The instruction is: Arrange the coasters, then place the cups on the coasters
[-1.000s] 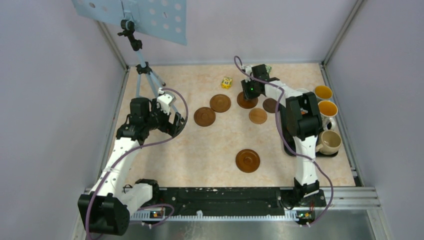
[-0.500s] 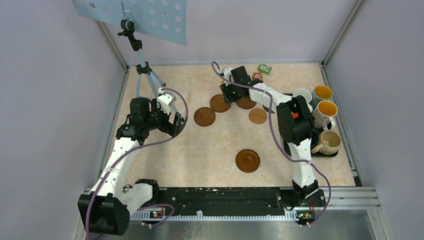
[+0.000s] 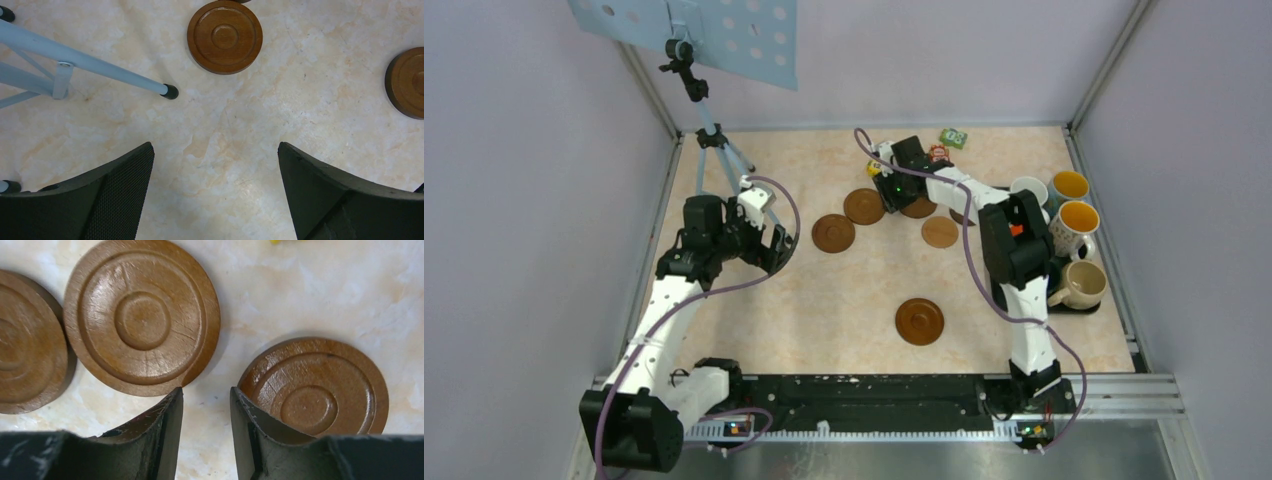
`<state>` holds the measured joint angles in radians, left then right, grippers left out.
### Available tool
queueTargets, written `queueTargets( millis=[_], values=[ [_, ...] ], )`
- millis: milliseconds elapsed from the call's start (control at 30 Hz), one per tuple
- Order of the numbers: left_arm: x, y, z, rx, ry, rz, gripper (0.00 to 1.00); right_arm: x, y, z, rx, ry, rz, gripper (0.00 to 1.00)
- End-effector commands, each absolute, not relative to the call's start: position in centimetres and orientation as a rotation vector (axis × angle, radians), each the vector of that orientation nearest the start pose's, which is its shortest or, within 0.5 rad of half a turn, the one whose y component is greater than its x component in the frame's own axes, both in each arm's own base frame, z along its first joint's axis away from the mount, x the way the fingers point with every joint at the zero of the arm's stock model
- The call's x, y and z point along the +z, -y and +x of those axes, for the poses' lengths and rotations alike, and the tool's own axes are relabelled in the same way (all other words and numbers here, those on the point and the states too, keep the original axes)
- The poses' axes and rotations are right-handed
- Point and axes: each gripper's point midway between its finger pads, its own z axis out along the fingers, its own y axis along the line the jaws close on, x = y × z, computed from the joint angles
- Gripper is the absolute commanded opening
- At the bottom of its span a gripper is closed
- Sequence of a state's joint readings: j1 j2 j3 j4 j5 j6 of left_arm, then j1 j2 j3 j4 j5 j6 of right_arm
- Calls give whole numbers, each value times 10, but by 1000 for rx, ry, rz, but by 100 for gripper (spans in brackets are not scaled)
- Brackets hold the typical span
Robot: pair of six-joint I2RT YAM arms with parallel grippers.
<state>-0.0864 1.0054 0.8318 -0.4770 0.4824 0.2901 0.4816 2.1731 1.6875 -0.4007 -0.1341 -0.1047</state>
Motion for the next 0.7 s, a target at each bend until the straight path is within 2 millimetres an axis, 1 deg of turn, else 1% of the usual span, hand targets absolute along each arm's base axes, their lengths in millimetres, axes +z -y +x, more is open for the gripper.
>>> queueTargets(
  millis=[0,167,367,533,667],
  values=[
    [191,98,288,-419,-2003,672,99,58,-254,475,283,-2339,-753,39],
    [191,98,288,-415,-2003,670,99,44,-231,490,204,-2367,-718,37],
    [190,98,289,-418,-2005,669,99,40,-209,501,154,-2380,-680,36],
    [190,98,289,-419,-2006,670,99,45,-205,508,125,-2361,-678,36],
    [190,98,289,-420,-2007,670,99,57,-210,512,147,-2338,-682,38]
  ],
)
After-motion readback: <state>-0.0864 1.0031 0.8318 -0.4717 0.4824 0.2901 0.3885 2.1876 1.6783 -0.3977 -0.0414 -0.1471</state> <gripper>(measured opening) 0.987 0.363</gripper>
